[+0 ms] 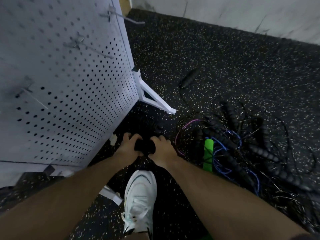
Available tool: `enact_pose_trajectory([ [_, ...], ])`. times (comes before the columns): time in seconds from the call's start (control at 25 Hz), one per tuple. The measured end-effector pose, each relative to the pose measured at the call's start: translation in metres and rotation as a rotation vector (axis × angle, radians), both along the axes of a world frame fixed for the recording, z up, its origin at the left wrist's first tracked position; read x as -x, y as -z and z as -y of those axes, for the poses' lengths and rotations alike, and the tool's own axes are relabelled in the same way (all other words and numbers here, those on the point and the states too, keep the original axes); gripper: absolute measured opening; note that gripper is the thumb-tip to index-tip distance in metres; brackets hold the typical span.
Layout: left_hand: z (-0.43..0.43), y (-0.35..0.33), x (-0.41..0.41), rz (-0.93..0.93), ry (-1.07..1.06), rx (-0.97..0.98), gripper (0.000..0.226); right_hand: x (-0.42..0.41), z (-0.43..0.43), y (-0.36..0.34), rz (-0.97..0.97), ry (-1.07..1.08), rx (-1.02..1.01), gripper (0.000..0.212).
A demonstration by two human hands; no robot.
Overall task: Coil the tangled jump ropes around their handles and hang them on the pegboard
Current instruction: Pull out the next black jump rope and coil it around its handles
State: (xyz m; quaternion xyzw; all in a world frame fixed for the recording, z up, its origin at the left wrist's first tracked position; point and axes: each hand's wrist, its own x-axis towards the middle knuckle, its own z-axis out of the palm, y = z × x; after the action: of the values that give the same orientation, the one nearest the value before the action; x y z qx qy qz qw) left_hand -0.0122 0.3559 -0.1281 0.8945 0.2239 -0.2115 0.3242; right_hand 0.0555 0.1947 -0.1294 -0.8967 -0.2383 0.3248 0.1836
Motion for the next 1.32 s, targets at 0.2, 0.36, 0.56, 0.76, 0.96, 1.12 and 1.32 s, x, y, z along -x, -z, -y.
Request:
enact_pose_trajectory([
  [0.2,-0.010,-0.004,-0.045,0.146,-0.004,-0.087,0.047,-0.028,-0.014,-0.006,0.093,0.101,-0.112,0.068],
  [0.36,0.007,-0.015,-0.056,0.043,0.024,-0.251,0.050,-0.027,-0.005,-0.019,0.000,0.025,-0.125,0.069],
  [0.56,0.072,-0.042,-0.040,0.200,0.263,-0.243,0.059,-0.006,0.051,-0.046,0.111,0.129,-0.224,0.054],
  [0.76,0.162,-0.065,-0.046,0.293,0.450,-0.087,0.075,0.003,0.149,-0.077,0.199,0.199,-0.129,0.048],
  [0.96,0.237,-0.062,-0.061,0.260,0.763,-0.048,0.071,0.012,0.243,-0.084,0.204,0.174,0.130,0.057],
  [1.12,0.276,-0.049,-0.064,0.071,1.007,-0.138,0.084,0.019,0.301,-0.067,0.084,0.202,0.347,0.067],
  [1.32,0.290,-0.035,-0.068,0.051,1.017,-0.247,0.068,0.024,0.312,-0.048,-0.076,0.393,0.266,0.068],
])
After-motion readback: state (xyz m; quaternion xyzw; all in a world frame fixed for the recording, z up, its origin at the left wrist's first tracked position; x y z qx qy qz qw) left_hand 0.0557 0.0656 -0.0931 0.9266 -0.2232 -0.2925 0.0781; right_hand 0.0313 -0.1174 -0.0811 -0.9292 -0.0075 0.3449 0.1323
